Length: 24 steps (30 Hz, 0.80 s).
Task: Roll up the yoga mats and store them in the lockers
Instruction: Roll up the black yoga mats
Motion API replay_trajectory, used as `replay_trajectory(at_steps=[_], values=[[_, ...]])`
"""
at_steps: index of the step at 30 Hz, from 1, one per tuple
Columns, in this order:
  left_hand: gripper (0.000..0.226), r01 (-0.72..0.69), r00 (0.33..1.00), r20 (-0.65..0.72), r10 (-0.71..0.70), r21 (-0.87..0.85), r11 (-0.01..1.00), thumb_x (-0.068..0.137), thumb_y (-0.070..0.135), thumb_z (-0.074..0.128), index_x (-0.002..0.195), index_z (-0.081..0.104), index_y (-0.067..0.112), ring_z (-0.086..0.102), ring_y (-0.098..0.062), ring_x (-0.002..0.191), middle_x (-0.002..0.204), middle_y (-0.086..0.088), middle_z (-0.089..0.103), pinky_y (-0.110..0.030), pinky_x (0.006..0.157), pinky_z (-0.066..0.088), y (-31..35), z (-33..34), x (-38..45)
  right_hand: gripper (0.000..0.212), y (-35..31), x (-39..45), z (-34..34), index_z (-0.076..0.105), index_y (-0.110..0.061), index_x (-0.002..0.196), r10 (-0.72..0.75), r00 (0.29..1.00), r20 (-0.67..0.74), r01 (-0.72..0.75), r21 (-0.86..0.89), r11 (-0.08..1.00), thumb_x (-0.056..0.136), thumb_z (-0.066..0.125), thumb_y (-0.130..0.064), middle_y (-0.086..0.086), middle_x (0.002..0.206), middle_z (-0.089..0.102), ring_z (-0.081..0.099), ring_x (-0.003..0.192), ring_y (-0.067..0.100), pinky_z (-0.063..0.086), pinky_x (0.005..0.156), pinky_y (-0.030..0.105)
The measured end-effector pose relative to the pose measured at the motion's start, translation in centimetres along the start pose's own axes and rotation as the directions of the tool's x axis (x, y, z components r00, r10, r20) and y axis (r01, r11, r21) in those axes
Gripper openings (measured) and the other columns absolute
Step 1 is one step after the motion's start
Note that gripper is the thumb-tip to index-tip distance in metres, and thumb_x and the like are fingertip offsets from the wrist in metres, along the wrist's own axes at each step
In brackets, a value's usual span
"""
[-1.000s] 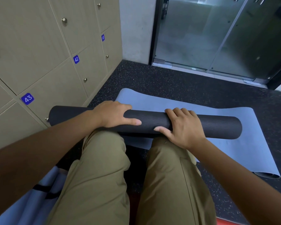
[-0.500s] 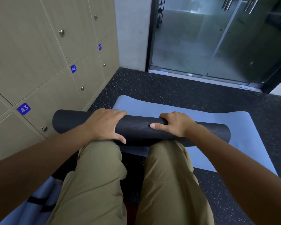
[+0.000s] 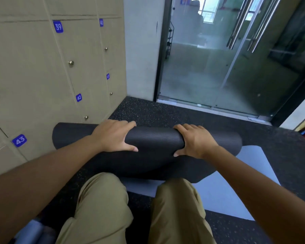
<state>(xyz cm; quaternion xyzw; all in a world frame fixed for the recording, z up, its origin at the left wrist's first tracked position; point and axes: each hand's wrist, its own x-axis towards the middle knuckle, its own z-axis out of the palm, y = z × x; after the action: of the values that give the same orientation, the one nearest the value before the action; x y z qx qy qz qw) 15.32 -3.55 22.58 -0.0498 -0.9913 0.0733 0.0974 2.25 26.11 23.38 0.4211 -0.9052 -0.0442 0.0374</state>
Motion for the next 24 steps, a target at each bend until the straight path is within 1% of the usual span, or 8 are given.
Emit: replay_trajectory(at_steps=[3,7,11,12,16,18,20,24], values=[[0.086,0.019,0.999,-0.037,-0.018,0.039,0.999,0.070,0.094,0.051,0.128,0.045,0.030,0.066,-0.025,0.093,0.106,0.005,0.066,-0.039,0.073,0.051,-0.9,-3.8,1.7,0.098,0.9,1.0,-3.9,0.035,-0.031,0.148,0.017,0.997,-0.072,-0.020,-0.047,0.999,0.070,0.074,-0.075,-0.001,0.135,0.057,0.054,0.125,0.027,0.041,0.105,0.043],[0.088,0.047,0.996,-0.085,-0.039,0.098,0.994,0.069,0.094,0.050,0.128,0.046,0.030,0.066,-0.024,0.091,0.105,0.008,0.067,-0.039,0.074,0.052,-1.8,-9.3,3.2,0.095,1.6,1.5,-9.1,0.039,-0.029,0.146,0.040,0.985,-0.166,-0.054,-0.081,0.995,0.070,0.075,-0.073,0.000,0.131,0.060,0.057,0.121,0.027,0.043,0.100,0.041],[0.080,0.077,0.992,-0.114,-0.061,0.140,0.987,0.070,0.092,0.053,0.116,0.049,0.027,0.057,-0.020,0.076,0.082,0.012,0.057,-0.037,0.069,0.050,-1.9,-15.2,3.4,0.092,1.9,1.1,-14.2,0.040,-0.030,0.142,0.035,0.970,-0.241,-0.061,-0.102,0.993,0.069,0.074,-0.074,-0.001,0.128,0.061,0.059,0.118,0.027,0.045,0.099,0.041],[0.079,0.079,0.990,-0.127,-0.061,0.145,0.986,0.070,0.092,0.054,0.114,0.049,0.026,0.057,-0.020,0.076,0.081,0.012,0.056,-0.037,0.069,0.050,-1.9,-16.6,3.3,0.091,1.9,0.8,-15.4,0.040,-0.030,0.141,0.030,0.964,-0.264,-0.061,-0.109,0.992,0.069,0.073,-0.075,-0.001,0.127,0.061,0.059,0.118,0.027,0.046,0.098,0.041],[0.078,0.075,0.983,-0.180,-0.041,0.187,0.979,0.068,0.095,0.051,0.111,0.045,0.030,0.063,-0.020,0.084,0.095,0.010,0.065,-0.036,0.065,0.048,-1.9,-21.8,2.5,0.091,1.5,-1.2,-20.5,0.042,-0.031,0.141,0.018,0.939,-0.343,-0.070,-0.141,0.988,0.069,0.072,-0.077,-0.002,0.128,0.062,0.060,0.118,0.025,0.046,0.097,0.040],[0.081,0.081,0.978,-0.203,-0.040,0.195,0.978,0.067,0.095,0.051,0.116,0.044,0.032,0.062,-0.021,0.083,0.093,0.011,0.065,-0.035,0.063,0.044,-1.7,-24.5,1.8,0.091,1.1,-2.6,-23.0,0.042,-0.030,0.141,0.011,0.927,-0.375,-0.077,-0.160,0.984,0.069,0.071,-0.077,-0.002,0.128,0.062,0.060,0.117,0.026,0.046,0.096,0.040],[0.085,0.095,0.972,-0.229,-0.049,0.196,0.976,0.065,0.097,0.050,0.119,0.042,0.033,0.058,-0.020,0.075,0.083,0.011,0.062,-0.034,0.060,0.042,-1.5,-26.8,1.1,0.092,0.6,-4.1,-25.4,0.042,-0.030,0.142,0.005,0.916,-0.400,-0.083,-0.177,0.981,0.069,0.071,-0.078,-0.002,0.128,0.063,0.060,0.117,0.026,0.046,0.095,0.040],[0.086,0.098,0.961,-0.272,-0.053,0.157,0.983,0.058,0.103,0.046,0.115,0.039,0.039,0.058,-0.017,0.071,0.076,0.009,0.061,-0.037,0.063,0.052,-1.2,-30.2,-0.8,0.095,-0.7,-7.3,-29.1,0.041,-0.030,0.144,0.002,0.899,-0.438,-0.104,-0.208,0.973,0.069,0.070,-0.081,-0.004,0.129,0.063,0.061,0.116,0.026,0.045,0.093,0.038]])
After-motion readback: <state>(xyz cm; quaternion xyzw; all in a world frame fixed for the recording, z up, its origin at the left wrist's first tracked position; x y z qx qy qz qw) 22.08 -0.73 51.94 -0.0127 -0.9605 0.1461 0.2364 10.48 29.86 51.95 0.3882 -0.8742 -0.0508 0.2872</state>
